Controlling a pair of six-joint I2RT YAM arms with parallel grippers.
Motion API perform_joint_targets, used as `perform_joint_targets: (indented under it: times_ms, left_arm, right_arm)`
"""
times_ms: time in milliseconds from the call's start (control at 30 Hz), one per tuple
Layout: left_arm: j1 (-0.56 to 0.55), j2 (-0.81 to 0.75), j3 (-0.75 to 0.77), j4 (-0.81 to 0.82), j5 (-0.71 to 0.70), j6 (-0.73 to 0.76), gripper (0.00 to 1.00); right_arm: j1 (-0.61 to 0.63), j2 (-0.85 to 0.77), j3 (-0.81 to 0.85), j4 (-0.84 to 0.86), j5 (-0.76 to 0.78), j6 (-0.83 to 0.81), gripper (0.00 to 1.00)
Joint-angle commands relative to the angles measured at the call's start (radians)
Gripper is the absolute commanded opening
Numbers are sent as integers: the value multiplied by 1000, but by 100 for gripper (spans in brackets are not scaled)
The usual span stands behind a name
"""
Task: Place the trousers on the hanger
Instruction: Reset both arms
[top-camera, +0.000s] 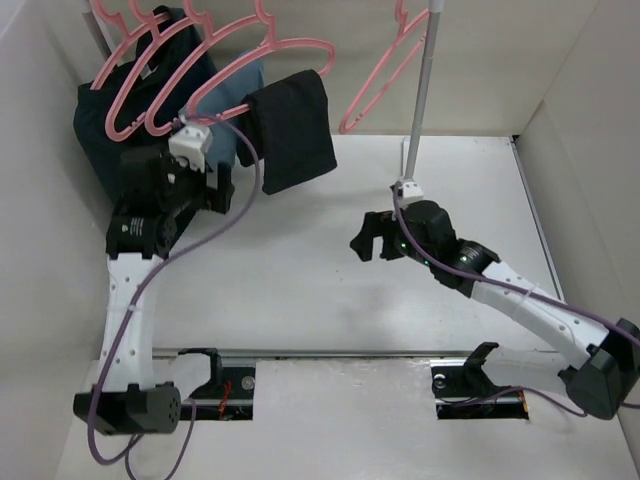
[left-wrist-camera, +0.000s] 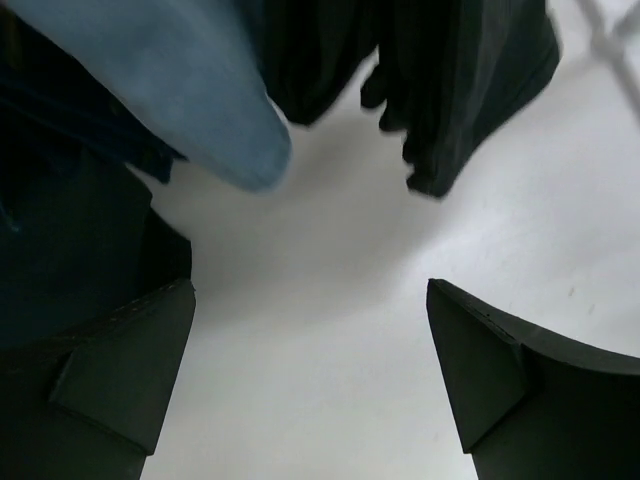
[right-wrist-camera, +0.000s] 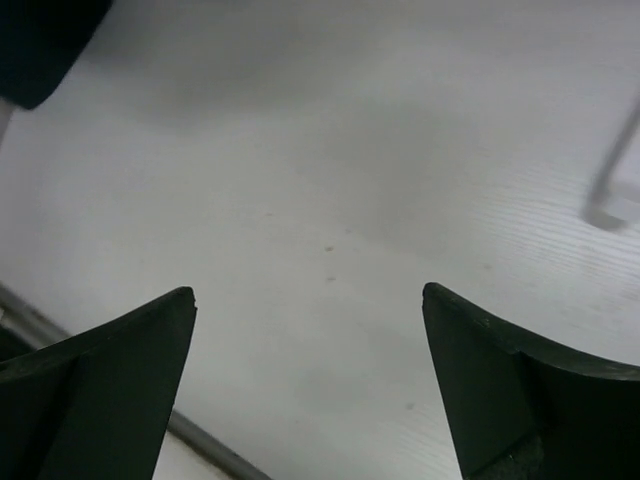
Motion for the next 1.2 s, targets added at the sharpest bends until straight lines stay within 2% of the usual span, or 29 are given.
perform_joint_targets:
  times_ms: [0,33,167,233,300,333,433,700,1167]
  left_arm:
    - [-3,-120,-159,-79,43,235,100]
    - [-3,-143,-211,-79,43,295,100]
    - [6,-281,-546,13,-59,355,100]
    - [6,-373,-644,126,-93,355,100]
    - [6,-422,-752,213,-133,308,100]
    - [20,-437,-777,282,-133,290,100]
    - [49,-447,-840,347,-96,196,100]
    - [74,-456,-876,369,-67,200,100]
    - [74,-456,-885,378,-85,200,100]
  right_arm:
    - [-61,-122,-107,93,143,-28,100]
    - [-77,-169,-131,110,152,-28,100]
    - [-150,-255,-219,141,175,-28,100]
    - [-183,-274,-254,141,175,-28,100]
    - [-192,-283,-273,141,187,4,100]
    - [-206,-283,-283,141,187,19,100]
    - [-224,-272,-284,104,200,44,100]
    - [-224,-272,-284,80,307,96,100]
    - [-233,-291,-293,72,327,133,100]
